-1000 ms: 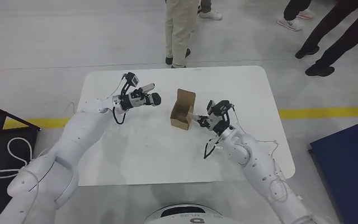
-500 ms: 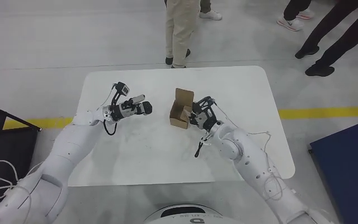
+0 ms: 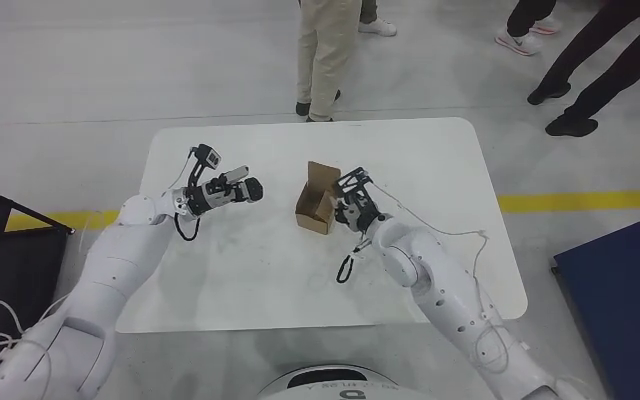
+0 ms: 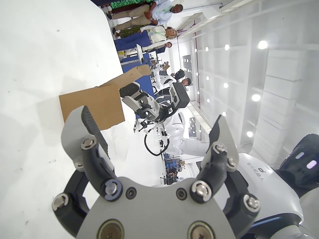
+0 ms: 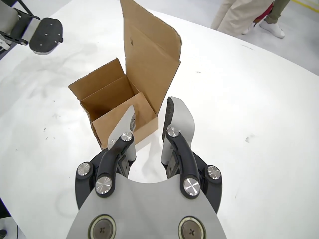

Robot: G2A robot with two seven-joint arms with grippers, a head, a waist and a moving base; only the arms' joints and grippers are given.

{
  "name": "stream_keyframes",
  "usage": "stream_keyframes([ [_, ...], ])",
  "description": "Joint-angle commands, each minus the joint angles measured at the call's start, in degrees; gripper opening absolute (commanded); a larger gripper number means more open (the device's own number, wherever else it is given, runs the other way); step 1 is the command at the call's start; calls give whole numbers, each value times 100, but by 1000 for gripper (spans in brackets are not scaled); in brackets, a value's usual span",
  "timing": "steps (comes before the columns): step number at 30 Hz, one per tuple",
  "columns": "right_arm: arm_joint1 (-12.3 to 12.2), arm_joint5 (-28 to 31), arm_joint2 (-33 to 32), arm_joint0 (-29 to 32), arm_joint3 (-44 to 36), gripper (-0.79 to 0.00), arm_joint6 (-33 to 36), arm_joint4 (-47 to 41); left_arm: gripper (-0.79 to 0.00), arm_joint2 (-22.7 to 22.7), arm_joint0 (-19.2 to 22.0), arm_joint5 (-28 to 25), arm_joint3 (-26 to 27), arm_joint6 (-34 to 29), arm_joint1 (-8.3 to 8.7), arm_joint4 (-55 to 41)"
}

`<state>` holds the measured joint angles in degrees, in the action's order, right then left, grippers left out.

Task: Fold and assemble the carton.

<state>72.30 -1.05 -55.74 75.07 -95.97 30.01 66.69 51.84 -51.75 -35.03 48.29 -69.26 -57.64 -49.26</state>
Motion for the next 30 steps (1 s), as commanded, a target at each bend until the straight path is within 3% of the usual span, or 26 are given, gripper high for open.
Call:
stream_keyframes([
  [1,23,-110,60,-41,-6,-449,228,-28,0,52,-16,24,-14,-23,6,30],
  [17,254,-800,562,-595,337,-453,1167,-7,0,395,-30,140,-152,-139,0,217],
  [19,285,-809,656,-652,349,-486,1220,39,0,417,-17,179,-233,-134,-12,227],
  [20,299,-797,689,-671,343,-539,1219,40,0,427,-12,177,-250,-141,-22,208],
  [23,321,-747,733,-698,265,-785,1216,87,0,459,2,168,-309,-167,-45,194],
  [30,292,-628,654,-557,-98,-785,1160,455,0,529,27,178,-425,-161,-90,230],
])
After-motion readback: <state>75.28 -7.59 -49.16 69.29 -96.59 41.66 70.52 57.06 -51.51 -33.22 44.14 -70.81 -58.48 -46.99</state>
